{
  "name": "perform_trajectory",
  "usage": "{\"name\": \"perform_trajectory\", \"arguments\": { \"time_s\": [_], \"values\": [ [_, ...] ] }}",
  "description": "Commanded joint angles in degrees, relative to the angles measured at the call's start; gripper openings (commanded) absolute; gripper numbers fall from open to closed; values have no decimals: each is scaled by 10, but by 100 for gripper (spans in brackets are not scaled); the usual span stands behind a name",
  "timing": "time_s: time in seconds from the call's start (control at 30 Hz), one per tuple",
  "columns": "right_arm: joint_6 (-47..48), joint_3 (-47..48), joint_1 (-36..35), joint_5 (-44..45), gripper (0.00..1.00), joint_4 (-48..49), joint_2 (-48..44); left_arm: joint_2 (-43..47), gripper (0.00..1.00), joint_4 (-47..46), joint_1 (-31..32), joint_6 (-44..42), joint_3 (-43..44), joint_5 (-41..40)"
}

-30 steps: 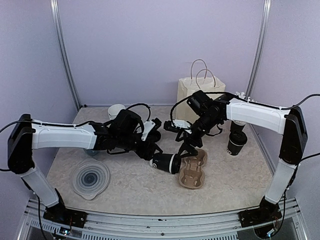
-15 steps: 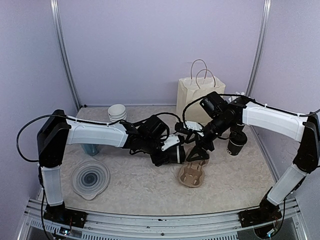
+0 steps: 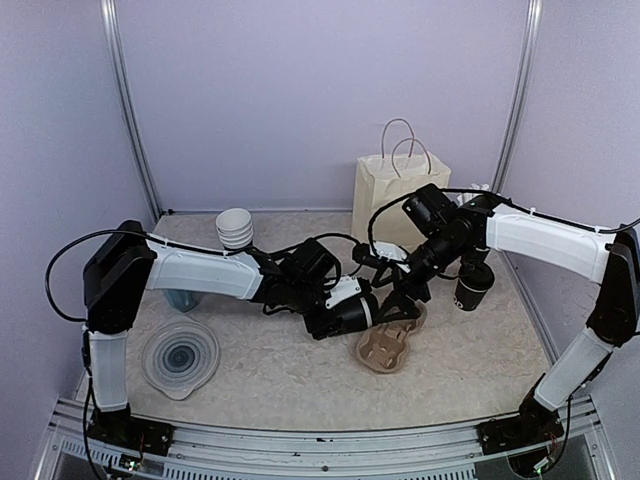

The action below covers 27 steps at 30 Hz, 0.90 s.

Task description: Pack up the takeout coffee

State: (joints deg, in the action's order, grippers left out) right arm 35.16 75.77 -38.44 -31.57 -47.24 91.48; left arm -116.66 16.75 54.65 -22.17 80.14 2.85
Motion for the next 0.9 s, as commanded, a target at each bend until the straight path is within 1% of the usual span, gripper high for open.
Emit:
{"name": "perform_trajectory", "arguments": {
  "time_s": [0.0, 0.07, 0.2, 0.27, 0.33, 0.4, 0.5, 0.57, 0.7, 0.8, 0.87],
  "values": [
    [4, 3, 4, -19, 98, -5, -11, -32, 75, 7, -9, 25, -3, 23],
    [4, 1, 7, -20, 98, -6, -13, -40, 74, 17, -10, 27, 0, 16],
    [-2, 4, 22, -37, 98, -9, -21, -60, 65, 55, -1, 46, 16, -6],
    [-4, 8, 33, -48, 97, -8, -25, -46, 62, 47, 1, 61, 5, 1],
    [-8, 12, 44, -59, 97, -9, -28, -17, 61, 28, 0, 79, -14, 5],
    [-10, 18, 54, -67, 97, -10, -28, 35, 61, 6, 0, 93, -35, 6],
    [-17, 29, 71, -82, 97, -10, -26, 104, 61, -39, -1, 121, -69, 17],
    [-23, 39, 79, -101, 97, -9, -23, 159, 61, -85, 2, 139, -96, 35],
    [-45, 63, 83, -145, 99, -3, -14, 237, 61, -220, 15, 169, -174, 76],
    [-78, 88, 83, -181, 100, -1, -2, 271, 62, -296, 23, 191, -209, 86],
    [-92, 114, 83, -214, 100, -11, 9, 276, 62, -315, 24, 200, -213, 84]
  ]
}}
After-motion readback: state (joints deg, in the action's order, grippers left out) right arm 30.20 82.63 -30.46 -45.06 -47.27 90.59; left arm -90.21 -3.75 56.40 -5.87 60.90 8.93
